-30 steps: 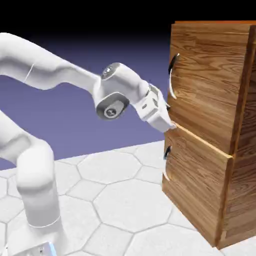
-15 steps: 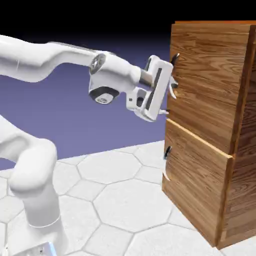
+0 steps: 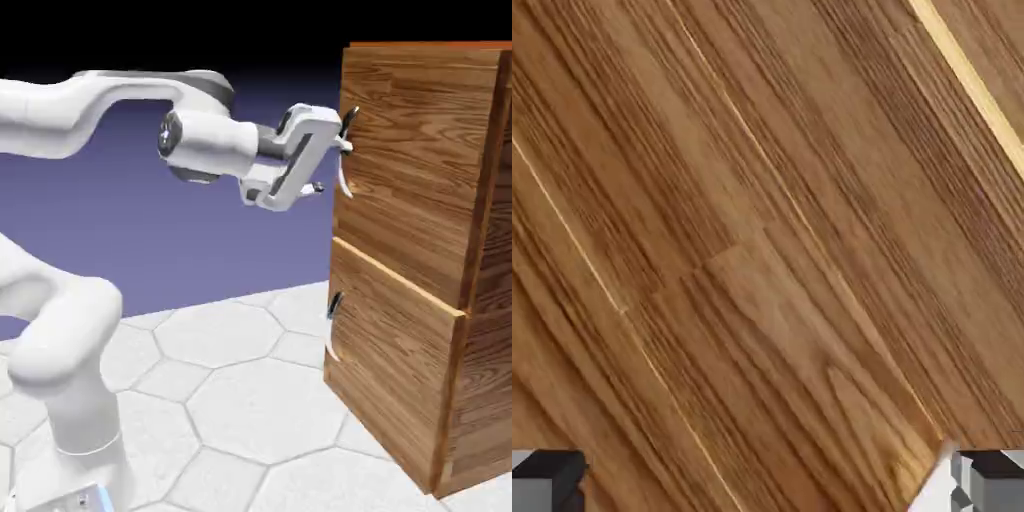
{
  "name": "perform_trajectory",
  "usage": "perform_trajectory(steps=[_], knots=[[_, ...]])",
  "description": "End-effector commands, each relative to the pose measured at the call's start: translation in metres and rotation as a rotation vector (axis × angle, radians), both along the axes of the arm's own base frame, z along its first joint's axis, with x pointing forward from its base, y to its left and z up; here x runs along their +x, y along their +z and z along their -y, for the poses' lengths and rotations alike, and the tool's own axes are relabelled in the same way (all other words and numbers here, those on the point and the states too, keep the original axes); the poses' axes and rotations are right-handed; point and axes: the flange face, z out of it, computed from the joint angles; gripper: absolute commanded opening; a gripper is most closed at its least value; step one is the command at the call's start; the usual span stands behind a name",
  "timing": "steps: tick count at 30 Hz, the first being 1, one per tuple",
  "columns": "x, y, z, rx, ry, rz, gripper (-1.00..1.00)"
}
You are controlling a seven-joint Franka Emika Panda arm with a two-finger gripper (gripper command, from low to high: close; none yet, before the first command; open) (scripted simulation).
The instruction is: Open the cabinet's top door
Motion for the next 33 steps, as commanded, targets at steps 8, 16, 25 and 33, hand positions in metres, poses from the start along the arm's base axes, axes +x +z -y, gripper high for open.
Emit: perform_trajectory(steps=[8,16,25,33], knots=[[0.001,-0.004,-0.027,0.401,-0.077,0.119,0.0],[0.009,-0.017,-0.059,0.802,-0.117,0.228,0.0],[0.061,-0.019,-0.061,0.85,-0.12,0.24,-1.0],[0.006,-0.019,-0.032,0.868,0.052,0.16,-1.0]])
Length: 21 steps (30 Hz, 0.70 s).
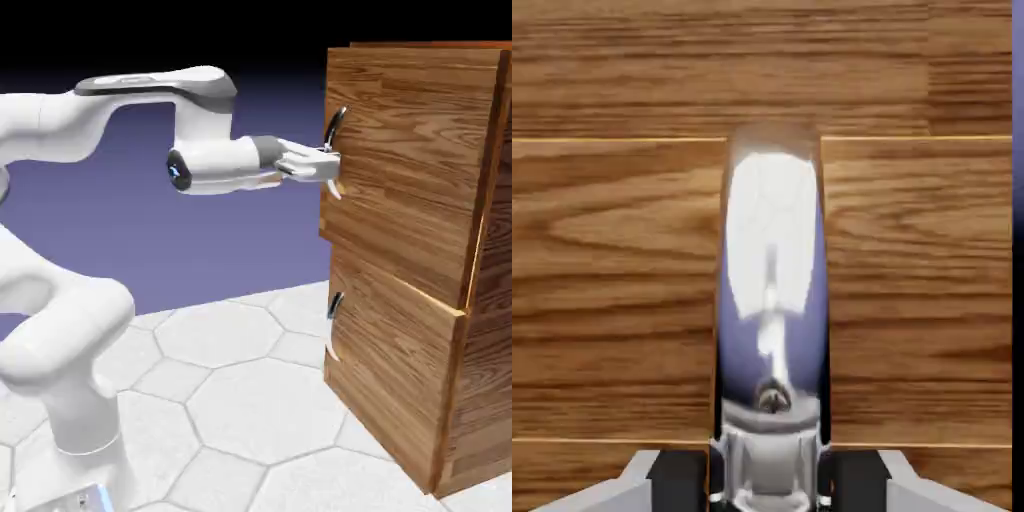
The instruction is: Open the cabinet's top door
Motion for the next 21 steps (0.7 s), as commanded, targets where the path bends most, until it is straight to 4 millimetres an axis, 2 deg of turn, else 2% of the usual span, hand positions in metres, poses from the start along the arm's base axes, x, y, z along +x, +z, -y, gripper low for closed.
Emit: perform_trajectory(steps=[1,5,13,21], knots=[[-0.007,0.0,0.004,0.003,0.026,0.001,-1.0],[-0.018,0.0,0.012,0.002,0.065,0.001,-1.0],[-0.065,0.0,0.055,0.002,0.255,0.001,-1.0],[-0.099,0.0,0.101,0.002,0.427,0.001,-1.0]])
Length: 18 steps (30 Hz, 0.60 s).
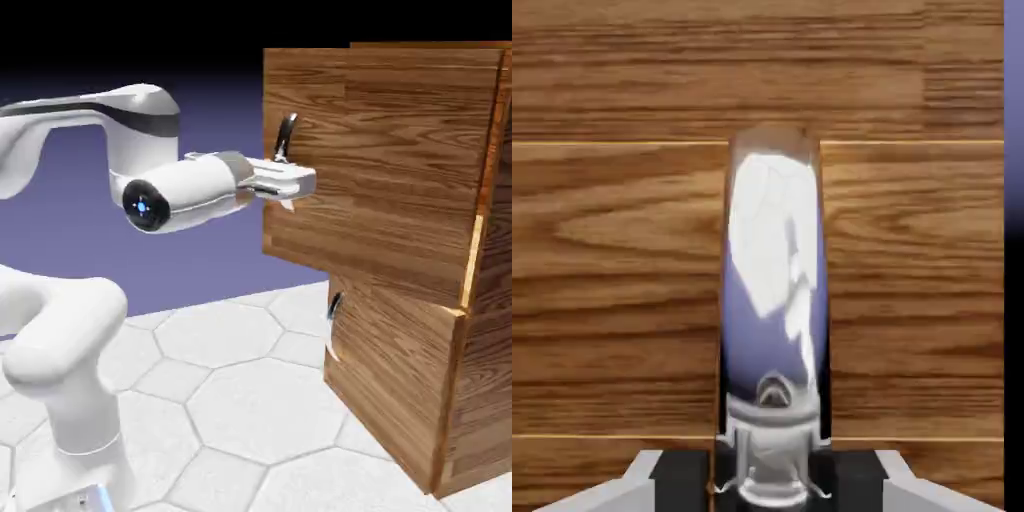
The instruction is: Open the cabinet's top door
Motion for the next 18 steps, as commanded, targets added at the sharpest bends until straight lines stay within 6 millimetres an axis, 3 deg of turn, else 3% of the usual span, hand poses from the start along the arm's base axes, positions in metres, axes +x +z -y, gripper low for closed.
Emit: perform_trajectory(steps=[1,10,18], knots=[[-0.004,0.0,0.006,0.0,0.022,0.0,-1.0],[-0.033,0.0,0.068,0.0,0.227,0.0,-1.0],[-0.05,0.0,0.139,0.0,0.447,0.0,-1.0]])
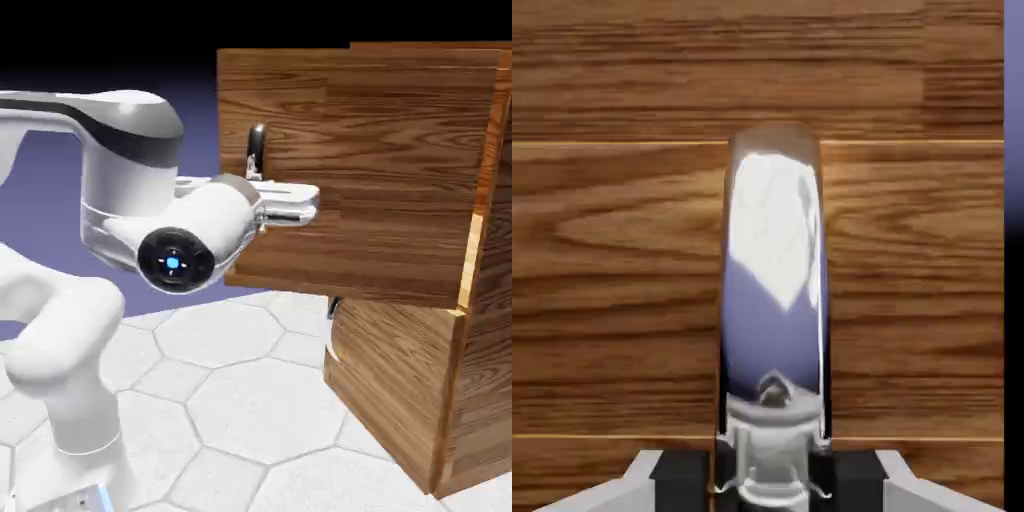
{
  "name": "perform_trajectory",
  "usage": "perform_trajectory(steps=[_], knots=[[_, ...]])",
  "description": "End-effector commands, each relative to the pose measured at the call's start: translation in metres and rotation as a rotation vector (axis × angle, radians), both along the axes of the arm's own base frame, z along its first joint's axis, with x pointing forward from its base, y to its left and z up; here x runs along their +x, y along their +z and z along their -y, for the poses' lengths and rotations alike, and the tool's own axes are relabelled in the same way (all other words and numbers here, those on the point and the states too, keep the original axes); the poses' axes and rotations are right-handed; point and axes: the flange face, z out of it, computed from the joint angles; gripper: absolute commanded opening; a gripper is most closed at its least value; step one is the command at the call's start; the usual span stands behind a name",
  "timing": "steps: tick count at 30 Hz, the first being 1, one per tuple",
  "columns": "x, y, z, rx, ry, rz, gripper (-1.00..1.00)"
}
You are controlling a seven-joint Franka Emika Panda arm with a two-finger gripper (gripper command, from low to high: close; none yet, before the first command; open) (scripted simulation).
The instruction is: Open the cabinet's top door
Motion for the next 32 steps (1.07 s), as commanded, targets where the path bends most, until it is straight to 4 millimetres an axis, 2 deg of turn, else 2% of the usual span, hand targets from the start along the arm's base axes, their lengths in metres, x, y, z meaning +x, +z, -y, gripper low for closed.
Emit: perform_trajectory(steps=[1,10,16,22,32], knots=[[-0.001,0.0,0.01,0.0,0.031,0.0,-1.0],[0.001,0.0,0.09,0.0,0.272,0.0,-1.0],[0.009,0.0,0.127,0.0,0.386,0.0,-1.0],[0.016,0.0,0.148,0.0,0.449,0.0,-1.0],[0.02,0.0,0.159,-0.001,0.484,0.0,-1.0]])
